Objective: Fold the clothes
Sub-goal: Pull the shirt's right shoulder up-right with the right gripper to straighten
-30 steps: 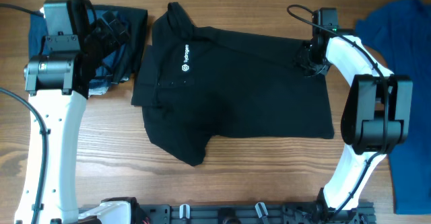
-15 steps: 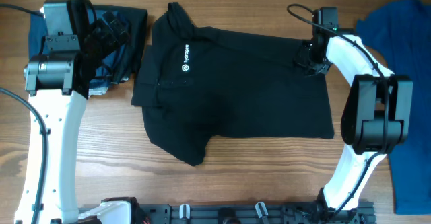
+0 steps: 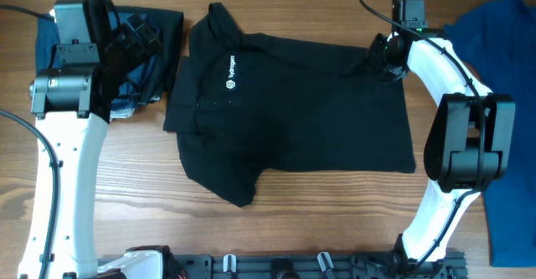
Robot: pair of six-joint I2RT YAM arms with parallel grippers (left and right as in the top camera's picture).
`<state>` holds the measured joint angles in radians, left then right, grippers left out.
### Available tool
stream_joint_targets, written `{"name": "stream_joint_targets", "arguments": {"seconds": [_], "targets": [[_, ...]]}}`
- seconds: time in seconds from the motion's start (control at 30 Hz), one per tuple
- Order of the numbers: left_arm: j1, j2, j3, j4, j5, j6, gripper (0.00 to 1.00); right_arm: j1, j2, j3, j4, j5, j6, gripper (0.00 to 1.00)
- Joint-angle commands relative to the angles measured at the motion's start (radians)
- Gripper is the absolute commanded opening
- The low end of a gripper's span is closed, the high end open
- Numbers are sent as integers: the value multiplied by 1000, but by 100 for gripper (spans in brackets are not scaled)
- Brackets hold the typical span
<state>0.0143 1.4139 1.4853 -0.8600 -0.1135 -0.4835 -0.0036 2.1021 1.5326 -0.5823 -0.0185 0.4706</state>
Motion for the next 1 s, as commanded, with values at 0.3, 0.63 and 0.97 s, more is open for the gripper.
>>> {"name": "stream_joint_targets", "arguments": {"seconds": [0.3,0.63,0.97], "targets": [[3,5,6,3,5,2,100,-4,-13,26,212,-16,56,4],[4,6,6,3,5,2,100,-4,18,25,381,90,51,4],[4,5,6,3,5,2,100,-10,192,25,660,158,-27,4]]}}
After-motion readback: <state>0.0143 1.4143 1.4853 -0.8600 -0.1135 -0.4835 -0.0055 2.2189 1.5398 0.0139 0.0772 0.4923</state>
